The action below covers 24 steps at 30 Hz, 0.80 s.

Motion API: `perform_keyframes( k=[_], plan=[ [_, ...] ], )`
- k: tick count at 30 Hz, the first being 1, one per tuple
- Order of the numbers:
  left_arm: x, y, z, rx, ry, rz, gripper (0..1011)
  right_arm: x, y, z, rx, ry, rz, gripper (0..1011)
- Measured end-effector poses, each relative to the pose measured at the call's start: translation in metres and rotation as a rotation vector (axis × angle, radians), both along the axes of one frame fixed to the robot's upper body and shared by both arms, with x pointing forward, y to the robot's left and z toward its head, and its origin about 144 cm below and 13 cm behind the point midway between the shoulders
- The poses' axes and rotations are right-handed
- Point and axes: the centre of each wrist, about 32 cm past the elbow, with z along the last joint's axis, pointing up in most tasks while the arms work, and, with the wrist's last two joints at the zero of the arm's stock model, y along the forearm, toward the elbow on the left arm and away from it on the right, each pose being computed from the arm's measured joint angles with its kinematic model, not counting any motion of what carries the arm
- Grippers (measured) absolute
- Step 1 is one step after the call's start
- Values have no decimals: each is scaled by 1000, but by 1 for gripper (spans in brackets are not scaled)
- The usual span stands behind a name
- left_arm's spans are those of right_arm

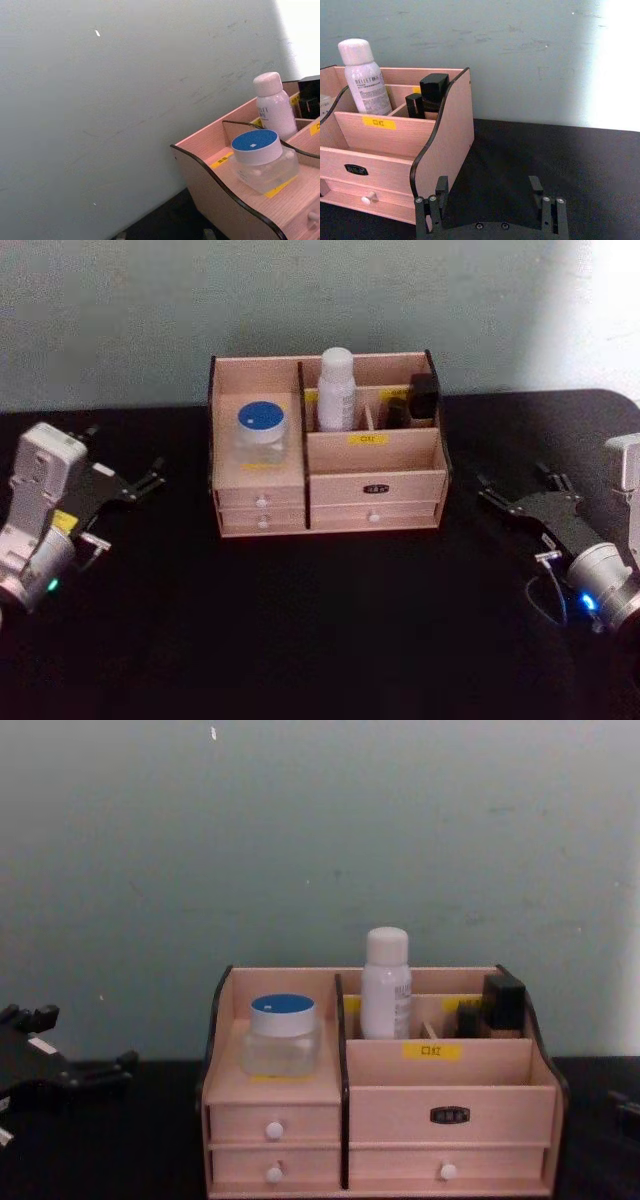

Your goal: Pick up the facial cleanser and watermelon frost from the table and place them into the tiered storage box.

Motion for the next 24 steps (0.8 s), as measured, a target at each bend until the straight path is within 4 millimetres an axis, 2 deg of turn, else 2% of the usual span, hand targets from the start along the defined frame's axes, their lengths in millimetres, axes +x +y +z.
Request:
perform_keyframes(
  k=[24],
  plan=[
    [0,0,0,0,0,0,1001,0,0,0,0,0,0,1002]
  ],
)
